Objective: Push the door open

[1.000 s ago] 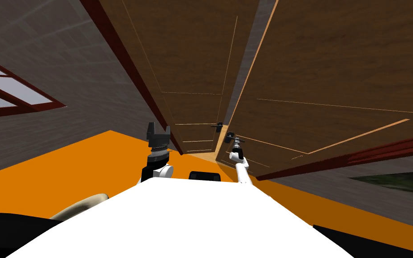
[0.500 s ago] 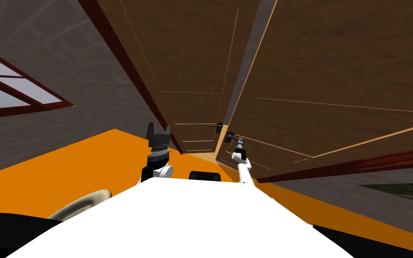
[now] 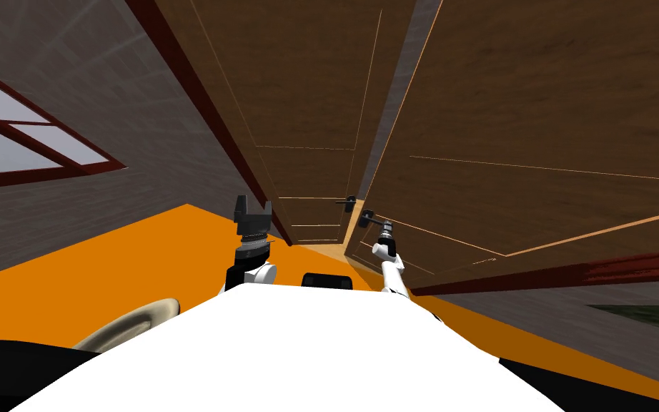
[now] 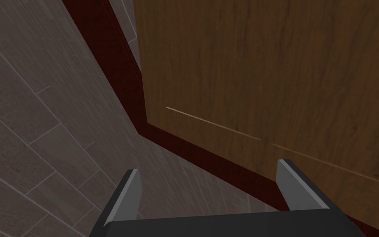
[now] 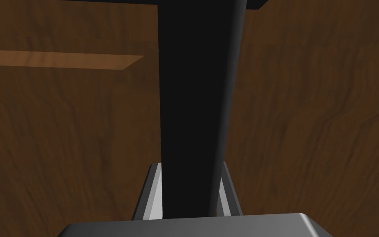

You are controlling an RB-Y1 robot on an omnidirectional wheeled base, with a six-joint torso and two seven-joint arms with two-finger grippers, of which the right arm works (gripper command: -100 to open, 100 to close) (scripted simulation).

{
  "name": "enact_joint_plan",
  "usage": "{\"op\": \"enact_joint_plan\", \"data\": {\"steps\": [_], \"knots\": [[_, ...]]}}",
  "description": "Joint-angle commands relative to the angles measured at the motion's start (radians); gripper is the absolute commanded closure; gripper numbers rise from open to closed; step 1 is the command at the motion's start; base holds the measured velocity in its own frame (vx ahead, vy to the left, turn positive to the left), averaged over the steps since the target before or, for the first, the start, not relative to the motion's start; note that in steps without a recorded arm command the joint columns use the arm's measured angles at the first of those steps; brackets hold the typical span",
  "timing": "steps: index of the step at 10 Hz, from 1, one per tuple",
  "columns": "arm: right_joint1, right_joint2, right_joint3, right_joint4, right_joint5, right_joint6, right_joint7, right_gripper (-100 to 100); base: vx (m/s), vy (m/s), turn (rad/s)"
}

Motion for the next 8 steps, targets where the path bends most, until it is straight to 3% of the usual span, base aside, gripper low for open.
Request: {"op": "enact_joint_plan", "data": {"steps": [1, 8], "knots": [[0.005, -0.009, -0.018, -0.038, 0.000, 0.008, 0.009, 100, 0.000, 0.003, -0.013], [-0.002, -0.017, -0.076, -0.037, -0.009, 0.000, 0.035, 100, 0.008, -0.025, 0.032]]}}
